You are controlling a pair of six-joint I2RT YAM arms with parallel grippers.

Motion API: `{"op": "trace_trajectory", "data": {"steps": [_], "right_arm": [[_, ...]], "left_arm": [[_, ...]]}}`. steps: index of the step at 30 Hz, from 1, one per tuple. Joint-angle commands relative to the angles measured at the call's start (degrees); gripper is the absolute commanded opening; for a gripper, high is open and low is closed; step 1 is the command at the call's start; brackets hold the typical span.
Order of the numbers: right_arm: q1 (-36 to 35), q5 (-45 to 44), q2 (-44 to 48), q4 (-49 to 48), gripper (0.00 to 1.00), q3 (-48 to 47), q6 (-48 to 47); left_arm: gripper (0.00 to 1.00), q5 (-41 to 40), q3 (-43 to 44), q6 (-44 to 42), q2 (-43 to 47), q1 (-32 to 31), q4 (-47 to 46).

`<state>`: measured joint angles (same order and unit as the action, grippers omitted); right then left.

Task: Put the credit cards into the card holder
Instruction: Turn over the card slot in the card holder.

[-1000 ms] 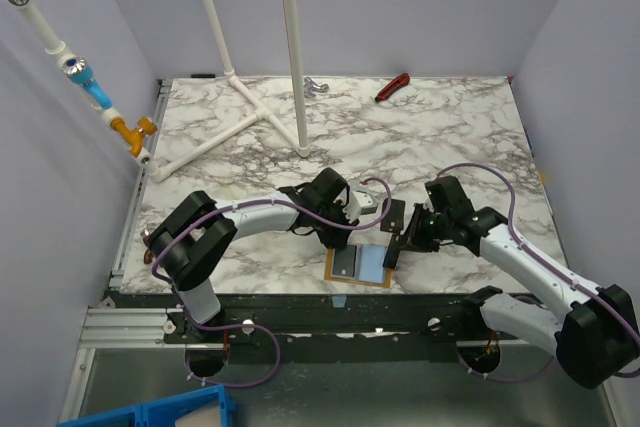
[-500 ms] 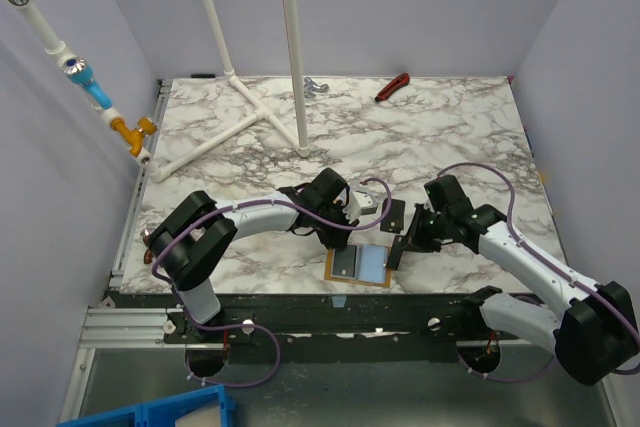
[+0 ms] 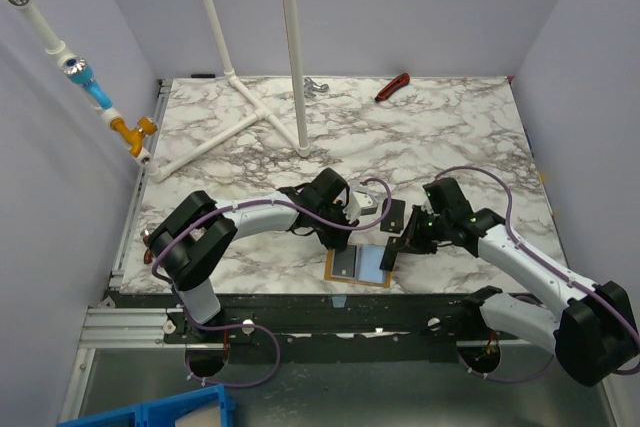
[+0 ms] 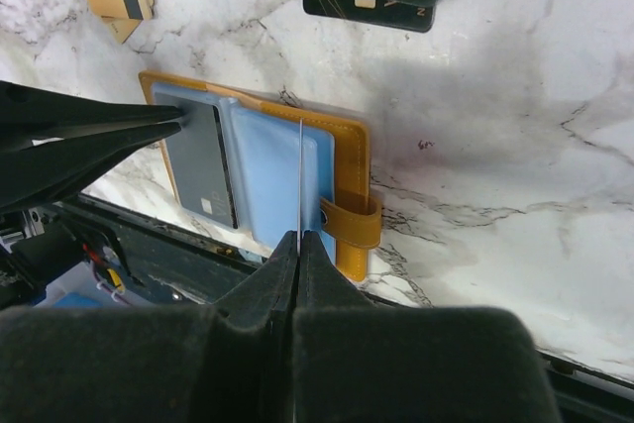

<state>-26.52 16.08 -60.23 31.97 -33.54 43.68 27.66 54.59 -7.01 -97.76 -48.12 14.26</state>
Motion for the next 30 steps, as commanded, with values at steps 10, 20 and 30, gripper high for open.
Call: {"op": "trace_trajectory", "data": {"steps": [10,20,30], "right_arm": [[-0.3,-3.3,0.5,4.8,0.01,-2.3,-1.6],[-0.7,-2.8,0.0,4.0,0.01,-1.1,-1.2],[-0.8,-0.1,0.3,-0.2,0.01,1.7,0.7]], "left_arm": [[0.07,1.2,-0.6,-0.9,0.9,-0.2,0.9],[0.07,1.1,-0.7,-1.0,1.1,-0.2,0.9],[0.06,1.1,-0.7,-1.3,1.3,-0.2,1.0]]}}
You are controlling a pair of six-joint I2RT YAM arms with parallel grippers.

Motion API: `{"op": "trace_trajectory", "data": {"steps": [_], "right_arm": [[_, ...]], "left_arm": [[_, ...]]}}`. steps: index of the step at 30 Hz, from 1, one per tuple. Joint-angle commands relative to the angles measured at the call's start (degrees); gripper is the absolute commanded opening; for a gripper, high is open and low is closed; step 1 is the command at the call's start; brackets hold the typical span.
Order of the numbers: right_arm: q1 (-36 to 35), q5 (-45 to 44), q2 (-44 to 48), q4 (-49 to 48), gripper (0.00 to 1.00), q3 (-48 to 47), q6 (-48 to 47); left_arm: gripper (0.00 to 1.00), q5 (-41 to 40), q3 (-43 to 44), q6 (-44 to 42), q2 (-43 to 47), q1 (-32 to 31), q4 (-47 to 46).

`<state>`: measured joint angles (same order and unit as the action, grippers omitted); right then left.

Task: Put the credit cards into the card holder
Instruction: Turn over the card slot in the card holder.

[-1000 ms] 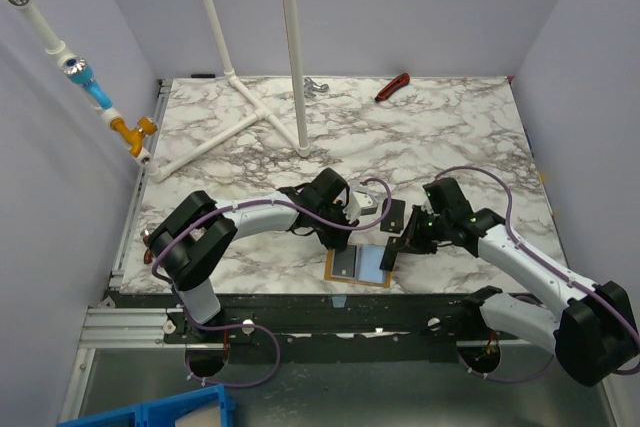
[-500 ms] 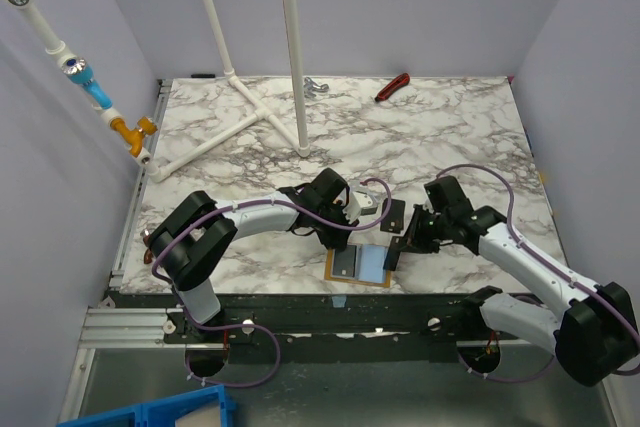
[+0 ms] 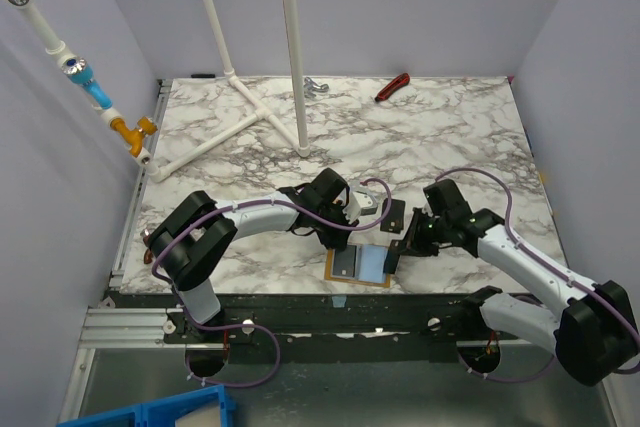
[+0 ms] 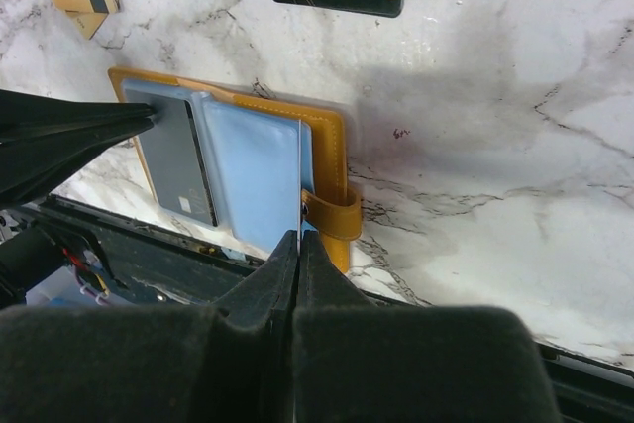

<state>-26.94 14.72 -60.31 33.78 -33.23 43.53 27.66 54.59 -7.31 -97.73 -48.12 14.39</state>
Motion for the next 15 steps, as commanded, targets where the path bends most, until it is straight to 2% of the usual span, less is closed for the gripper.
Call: {"op": "trace_trajectory", "data": {"steps": [1,15], "right_arm": [[-0.4,1.5,0.5,-2.3,0.01,1.6,1.0],[-0.4,3.7,2.3,-2.6,0.01,0.5,2.0]], "left_arm": [[0.06,1.1,-0.7,-0.9,1.3,-0.2,0.8],[0.06,1.3,-0.8,-1.2,1.5,-0.2,0.9]]}}
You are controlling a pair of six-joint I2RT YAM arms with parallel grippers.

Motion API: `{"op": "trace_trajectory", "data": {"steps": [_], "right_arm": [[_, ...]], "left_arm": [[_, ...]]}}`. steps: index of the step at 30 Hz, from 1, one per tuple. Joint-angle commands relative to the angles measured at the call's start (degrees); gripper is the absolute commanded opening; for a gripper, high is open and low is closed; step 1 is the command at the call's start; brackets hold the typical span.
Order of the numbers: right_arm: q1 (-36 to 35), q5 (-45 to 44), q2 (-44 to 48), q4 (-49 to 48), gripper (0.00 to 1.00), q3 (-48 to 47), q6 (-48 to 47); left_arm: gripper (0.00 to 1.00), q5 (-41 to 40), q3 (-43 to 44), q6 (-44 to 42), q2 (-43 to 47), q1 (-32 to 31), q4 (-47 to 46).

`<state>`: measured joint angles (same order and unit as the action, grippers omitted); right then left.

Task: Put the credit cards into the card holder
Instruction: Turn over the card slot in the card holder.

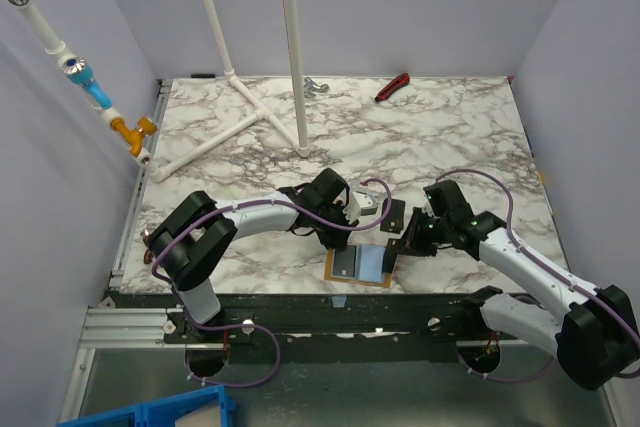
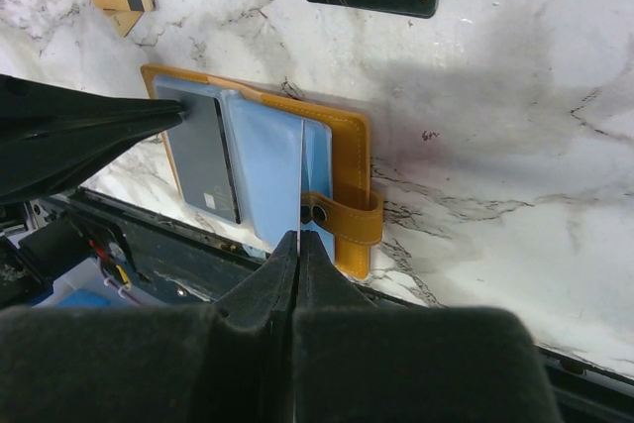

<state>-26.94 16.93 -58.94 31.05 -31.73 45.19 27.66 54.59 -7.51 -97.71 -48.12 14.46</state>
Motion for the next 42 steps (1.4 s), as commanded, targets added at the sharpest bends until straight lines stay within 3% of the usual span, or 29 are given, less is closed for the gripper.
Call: {"op": "trace_trajectory", "data": {"steps": [1,14,25,31,42], "right_arm": [[-0.4,1.6,1.0,0.2,0.01,-1.1,0.4],[-0.4,9.4,0.0,-5.3,0.01,-2.2,0.5],[-3.5,11.8,-7.8,-12.2,0.01,-4.6,0.5],[-6.3,11.0,-12.6,-14.8,0.01,-5.5,0.2],[-6.3,6.2,-13.1,-16.1,0.01,-1.6,0.4]], "left_arm": [[0.05,1.3,-0.7,-1.0,1.4,-0.1,0.8],[0.04,2.0,-0.5,-1.6,2.2,-0.1,1.8],[0.04,12.0,4.1,-8.1,7.7,1.8,11.3],[0.05,8.8,4.4,-13.8,8.9,1.8,15.3],[0.05,1.6,3.8,-16.2,7.2,-0.4,16.2]]}}
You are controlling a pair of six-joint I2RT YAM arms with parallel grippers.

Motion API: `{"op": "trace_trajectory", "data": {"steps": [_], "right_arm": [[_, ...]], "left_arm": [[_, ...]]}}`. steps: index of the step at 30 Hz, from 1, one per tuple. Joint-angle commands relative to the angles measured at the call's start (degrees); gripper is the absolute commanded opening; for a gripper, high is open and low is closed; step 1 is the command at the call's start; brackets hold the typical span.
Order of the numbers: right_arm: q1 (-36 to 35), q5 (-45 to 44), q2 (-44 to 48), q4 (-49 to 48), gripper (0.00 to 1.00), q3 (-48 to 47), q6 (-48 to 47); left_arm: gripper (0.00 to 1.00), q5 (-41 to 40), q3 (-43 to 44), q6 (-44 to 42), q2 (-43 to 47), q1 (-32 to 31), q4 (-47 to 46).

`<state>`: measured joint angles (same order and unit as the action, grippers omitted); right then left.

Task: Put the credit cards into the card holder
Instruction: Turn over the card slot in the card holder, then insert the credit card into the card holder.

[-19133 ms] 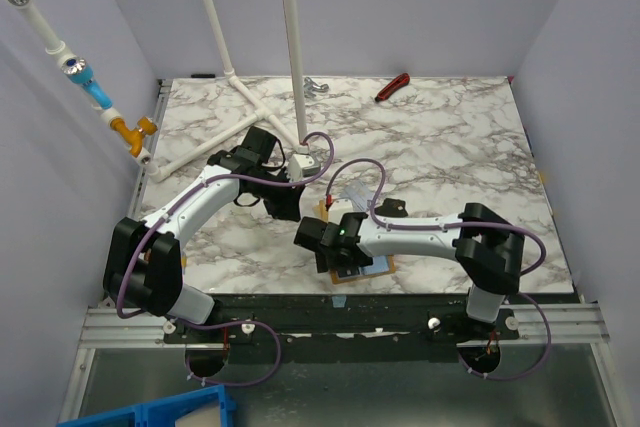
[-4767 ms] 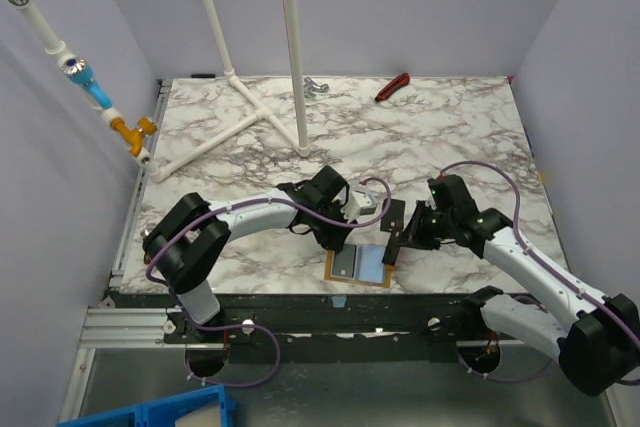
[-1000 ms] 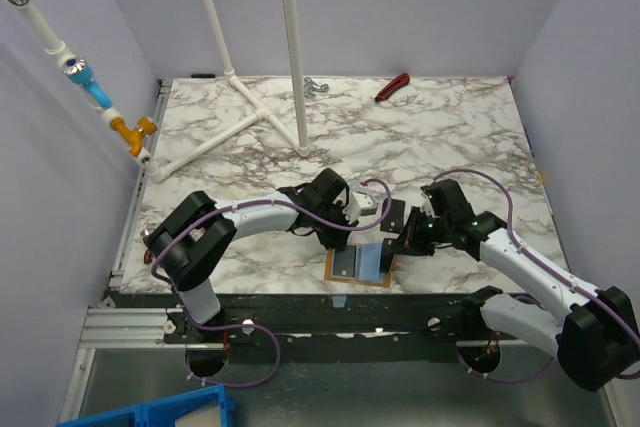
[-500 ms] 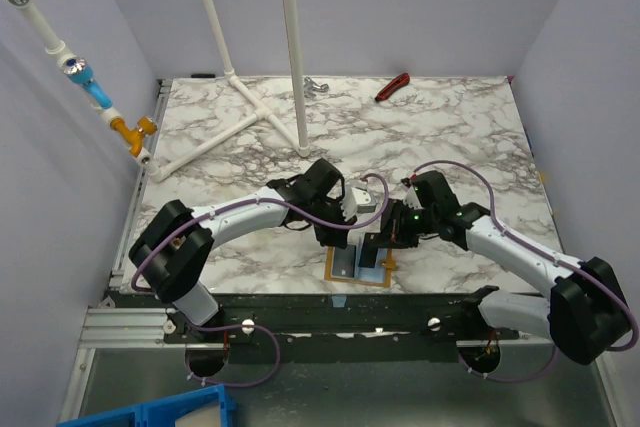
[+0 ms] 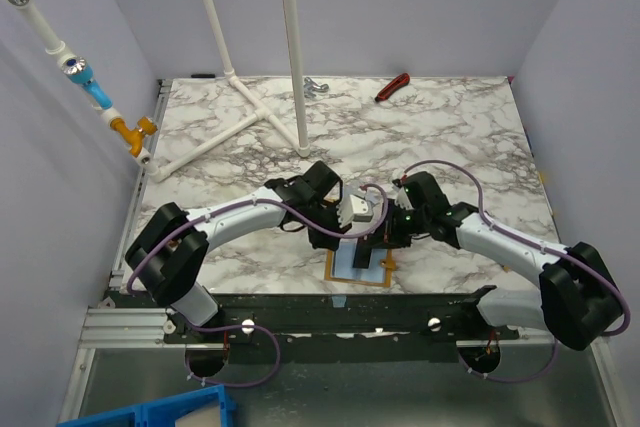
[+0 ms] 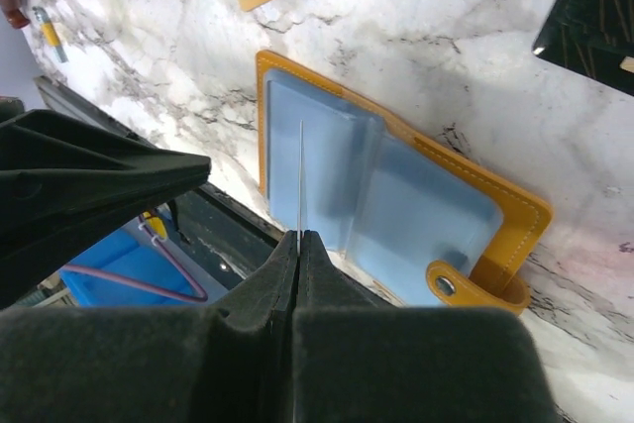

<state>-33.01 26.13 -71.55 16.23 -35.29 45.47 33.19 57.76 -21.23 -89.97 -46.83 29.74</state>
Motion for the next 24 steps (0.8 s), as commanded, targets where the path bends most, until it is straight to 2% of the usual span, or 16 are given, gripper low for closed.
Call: {"op": "trace_trajectory", "data": {"steps": [1,7,15,24], "right_arm": [[-0.2,-3.7,-0.5,-1.6,0.01,2.6,0.0],[-0.2,-3.8,-0.6,-5.6,0.01,5.9,0.1],[0.0,-2.1,-0.9,-11.5,0.01,9.6,1.3],[2.3,1.5,0.1,-18.4,0.01,12.9,3.4]], "left_arm": [[0.05,-5.1,0.5,-3.0,-0.5,-2.3,0.8],[0.05,-16.3,-1.6,-7.8,0.3,-8.1,-0.8],[0.05,-27.7,-5.7,-11.2,-0.8,-12.2,-1.5],[0.05,-31.1,-6.3,-10.9,-2.9,-14.8,-1.1]]}}
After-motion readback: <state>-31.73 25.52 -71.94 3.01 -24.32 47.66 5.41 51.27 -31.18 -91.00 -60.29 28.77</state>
